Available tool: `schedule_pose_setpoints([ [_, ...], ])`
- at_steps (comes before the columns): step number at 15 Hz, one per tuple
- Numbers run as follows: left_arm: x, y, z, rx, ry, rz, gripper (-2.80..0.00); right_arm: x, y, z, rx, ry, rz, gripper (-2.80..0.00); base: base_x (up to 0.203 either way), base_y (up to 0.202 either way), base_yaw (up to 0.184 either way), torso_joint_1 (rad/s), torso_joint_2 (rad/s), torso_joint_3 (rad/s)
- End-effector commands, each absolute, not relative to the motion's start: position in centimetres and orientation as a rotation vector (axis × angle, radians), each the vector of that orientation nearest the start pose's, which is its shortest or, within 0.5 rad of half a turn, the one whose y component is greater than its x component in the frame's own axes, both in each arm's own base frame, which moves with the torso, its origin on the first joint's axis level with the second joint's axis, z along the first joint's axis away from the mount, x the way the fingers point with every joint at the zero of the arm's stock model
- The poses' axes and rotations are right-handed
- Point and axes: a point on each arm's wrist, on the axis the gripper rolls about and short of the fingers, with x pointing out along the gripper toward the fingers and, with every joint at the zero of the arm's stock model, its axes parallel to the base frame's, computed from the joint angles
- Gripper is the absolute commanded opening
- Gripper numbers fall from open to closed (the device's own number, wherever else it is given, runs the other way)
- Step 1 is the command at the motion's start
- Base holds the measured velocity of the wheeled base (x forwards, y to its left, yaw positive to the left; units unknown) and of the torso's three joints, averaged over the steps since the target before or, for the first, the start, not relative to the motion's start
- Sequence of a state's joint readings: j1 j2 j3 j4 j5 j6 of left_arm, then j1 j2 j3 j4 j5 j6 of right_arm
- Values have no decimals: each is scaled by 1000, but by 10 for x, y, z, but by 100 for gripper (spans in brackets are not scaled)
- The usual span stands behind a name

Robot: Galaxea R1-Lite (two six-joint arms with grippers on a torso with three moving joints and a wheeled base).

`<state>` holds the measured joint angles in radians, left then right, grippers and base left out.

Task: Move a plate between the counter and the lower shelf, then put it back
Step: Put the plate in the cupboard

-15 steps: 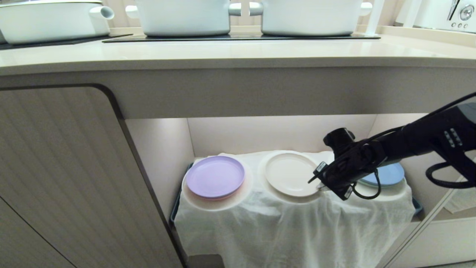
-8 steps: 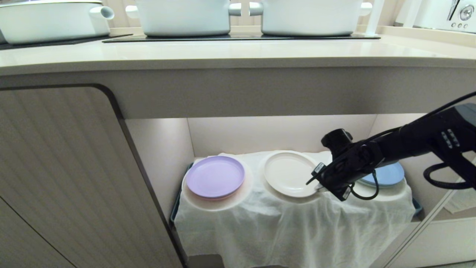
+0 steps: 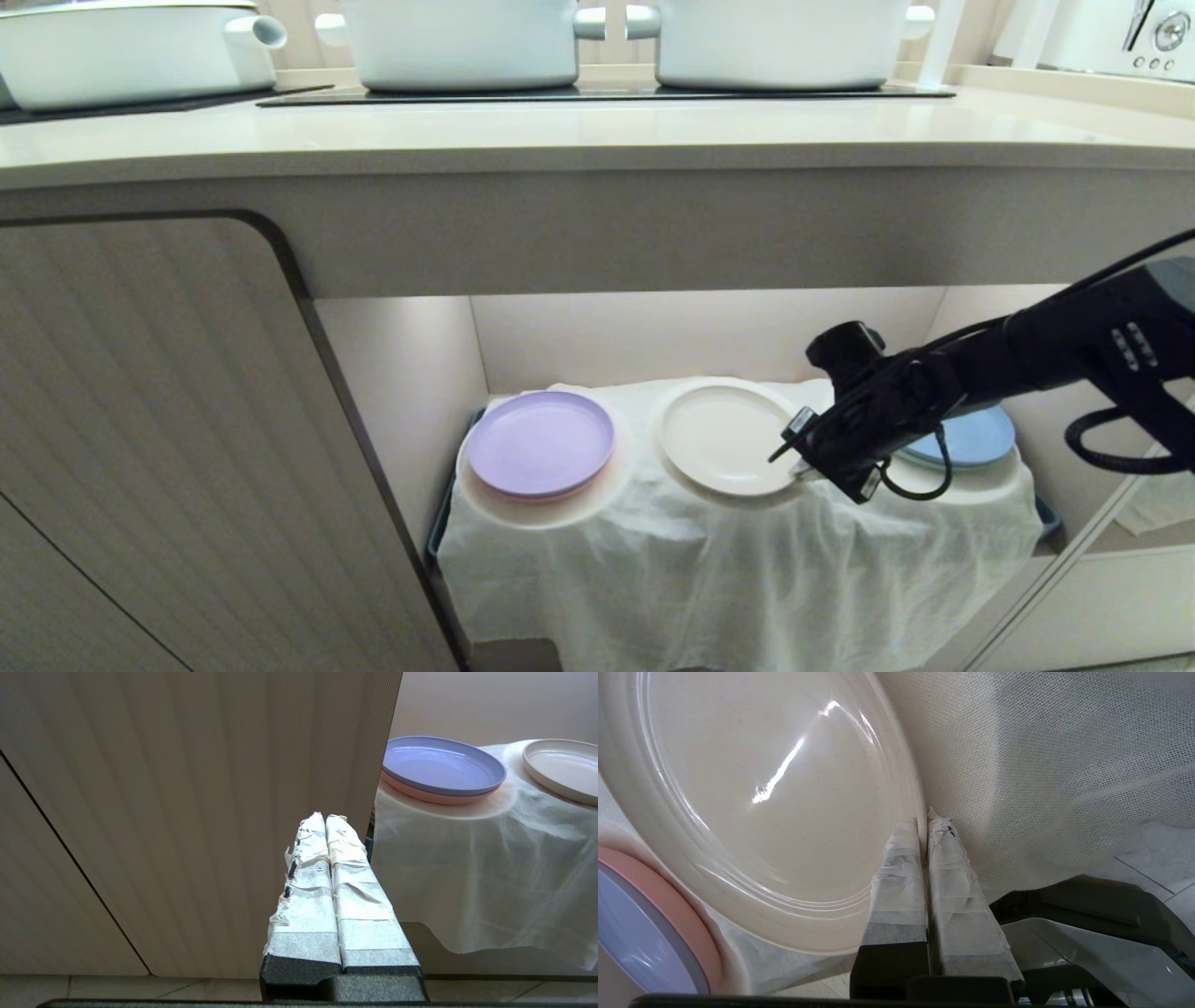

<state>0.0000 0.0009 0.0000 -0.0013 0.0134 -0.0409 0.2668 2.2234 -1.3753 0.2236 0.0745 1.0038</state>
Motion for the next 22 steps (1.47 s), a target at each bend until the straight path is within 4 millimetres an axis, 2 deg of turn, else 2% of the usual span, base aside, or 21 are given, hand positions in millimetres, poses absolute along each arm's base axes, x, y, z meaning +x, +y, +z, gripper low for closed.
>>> schedule_pose_setpoints([
  [1,-23,0,76,-41,0,14,-280,388,107,73,802,1108,-250,-280,0,0,0,0,0,0],
  [14,-23,0,76,-41,0,15,-280,385,108,71,770,1109,-289,-280,0,0,0,0,0,0],
  [15,-23,0,76,-41,0,14,-280,385,108,71,770,1109,-290,-232,0,0,0,0,0,0],
  [16,-23,0,76,-41,0,14,-280,386,108,71,771,1107,-291,0,0,0,0,0,0,0],
  [22,-23,0,76,-41,0,14,-280,386,108,71,761,1092,-304,0,0,0,0,0,0,0],
])
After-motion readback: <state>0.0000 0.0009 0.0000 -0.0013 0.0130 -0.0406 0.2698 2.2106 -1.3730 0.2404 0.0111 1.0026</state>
